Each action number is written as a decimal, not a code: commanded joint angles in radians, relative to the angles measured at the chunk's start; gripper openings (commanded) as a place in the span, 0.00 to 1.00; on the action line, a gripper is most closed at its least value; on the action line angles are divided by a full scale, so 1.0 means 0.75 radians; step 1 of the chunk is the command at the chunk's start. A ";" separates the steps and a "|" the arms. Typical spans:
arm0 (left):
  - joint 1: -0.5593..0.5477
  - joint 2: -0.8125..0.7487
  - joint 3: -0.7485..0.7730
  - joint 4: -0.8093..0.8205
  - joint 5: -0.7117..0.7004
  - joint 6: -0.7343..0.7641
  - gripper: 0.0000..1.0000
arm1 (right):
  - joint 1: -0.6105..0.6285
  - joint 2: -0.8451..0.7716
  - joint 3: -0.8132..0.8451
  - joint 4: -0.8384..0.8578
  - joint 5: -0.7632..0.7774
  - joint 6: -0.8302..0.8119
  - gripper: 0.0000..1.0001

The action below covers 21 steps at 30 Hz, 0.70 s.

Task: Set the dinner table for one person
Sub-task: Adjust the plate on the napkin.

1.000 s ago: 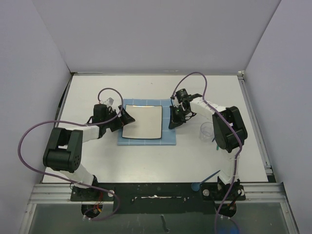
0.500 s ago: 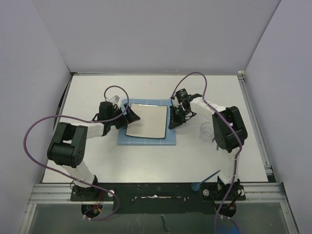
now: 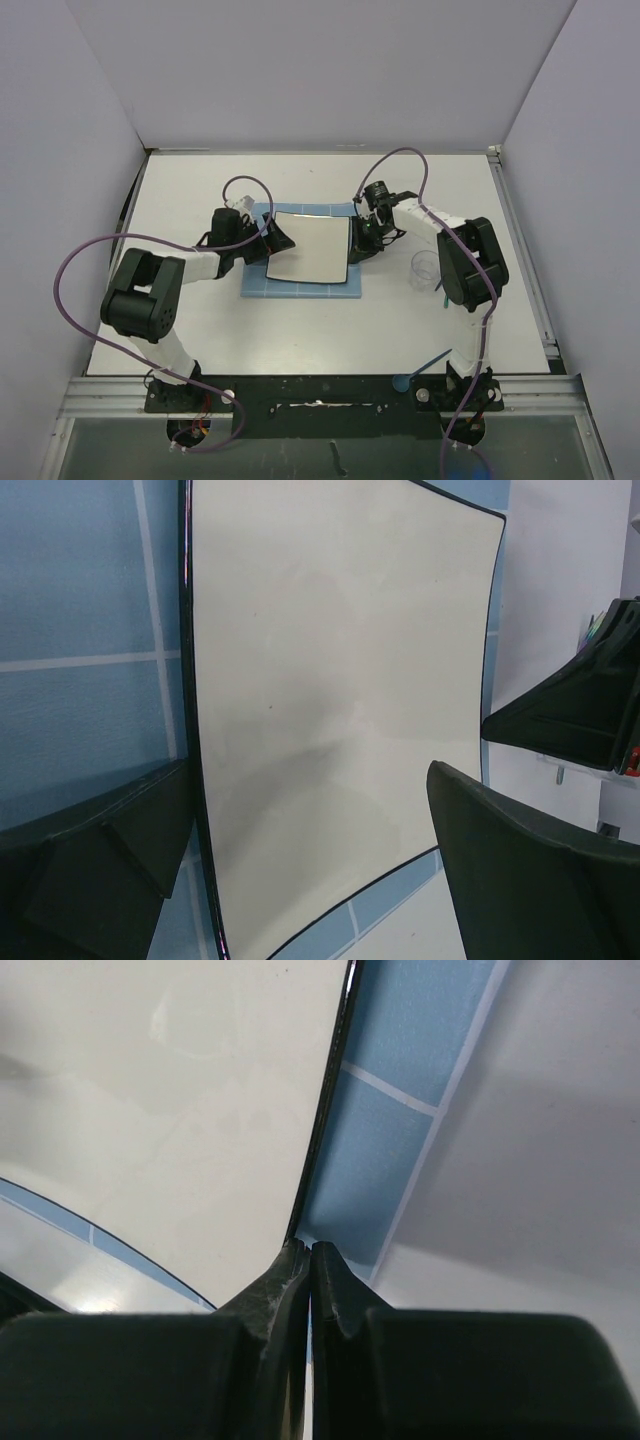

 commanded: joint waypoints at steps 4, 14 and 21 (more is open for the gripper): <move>-0.005 -0.113 -0.031 0.030 0.029 0.010 0.97 | 0.030 0.047 0.102 0.039 -0.042 0.016 0.00; 0.041 -0.202 -0.108 0.003 0.028 0.023 0.97 | 0.114 0.159 0.221 0.029 -0.032 0.045 0.00; 0.086 -0.230 -0.133 -0.016 0.048 0.036 0.97 | 0.119 0.191 0.238 0.043 -0.049 0.059 0.00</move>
